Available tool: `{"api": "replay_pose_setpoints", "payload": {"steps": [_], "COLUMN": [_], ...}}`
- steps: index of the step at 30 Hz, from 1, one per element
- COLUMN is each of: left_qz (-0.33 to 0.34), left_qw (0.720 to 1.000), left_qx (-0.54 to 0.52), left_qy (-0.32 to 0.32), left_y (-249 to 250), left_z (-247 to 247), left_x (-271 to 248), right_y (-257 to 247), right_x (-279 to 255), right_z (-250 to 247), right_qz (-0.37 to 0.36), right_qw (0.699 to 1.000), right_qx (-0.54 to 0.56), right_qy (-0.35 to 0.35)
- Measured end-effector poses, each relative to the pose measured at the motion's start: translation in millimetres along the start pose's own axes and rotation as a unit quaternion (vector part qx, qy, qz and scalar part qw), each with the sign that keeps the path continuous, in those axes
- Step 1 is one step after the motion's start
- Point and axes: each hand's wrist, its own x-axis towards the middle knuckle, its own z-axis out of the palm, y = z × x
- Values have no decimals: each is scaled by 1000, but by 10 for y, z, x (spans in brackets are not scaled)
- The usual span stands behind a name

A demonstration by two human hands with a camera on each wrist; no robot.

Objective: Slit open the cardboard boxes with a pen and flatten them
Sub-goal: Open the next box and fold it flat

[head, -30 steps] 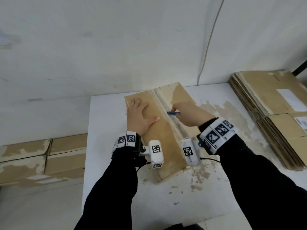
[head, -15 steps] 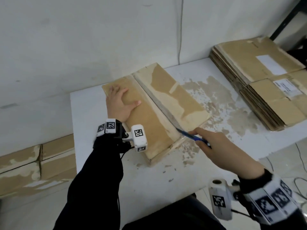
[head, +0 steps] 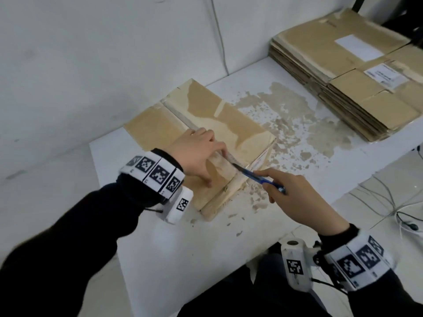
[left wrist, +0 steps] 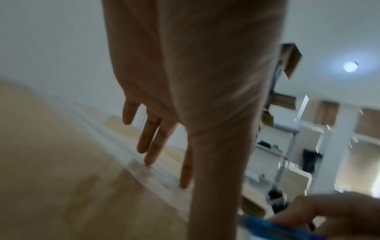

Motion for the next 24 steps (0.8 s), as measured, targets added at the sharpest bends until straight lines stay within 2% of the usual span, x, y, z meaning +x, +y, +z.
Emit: {"api": "replay_pose_setpoints", "payload": {"steps": [6, 11, 14, 17, 21, 24], "left_qz": [67, 73, 79, 77, 71, 57], "left_qw": [996, 984, 980, 978, 983, 988], "left_qx": [41, 130, 148, 159, 149, 134], "left_qy": [-50, -96, -108, -107, -78, -59], "left_y": [19, 167, 195, 127, 83, 110], "left_z": [-66, -170, -240, -220, -229, -217], "left_x": [94, 223, 314, 299, 237, 194], "right_y": [-35, -13, -34, -44, 12, 48], "right_x": [-30, 16, 18, 12, -114, -215], "right_z": [36, -6, -15, -64, -196, -259], "right_qz": [-11, 0, 5, 26, 39, 34], "right_qw": [1000, 1000, 1000, 998, 978, 984], "right_qx": [1, -11, -5, 56, 148, 133], "right_qy": [23, 13, 8, -20, -141, -113]}}
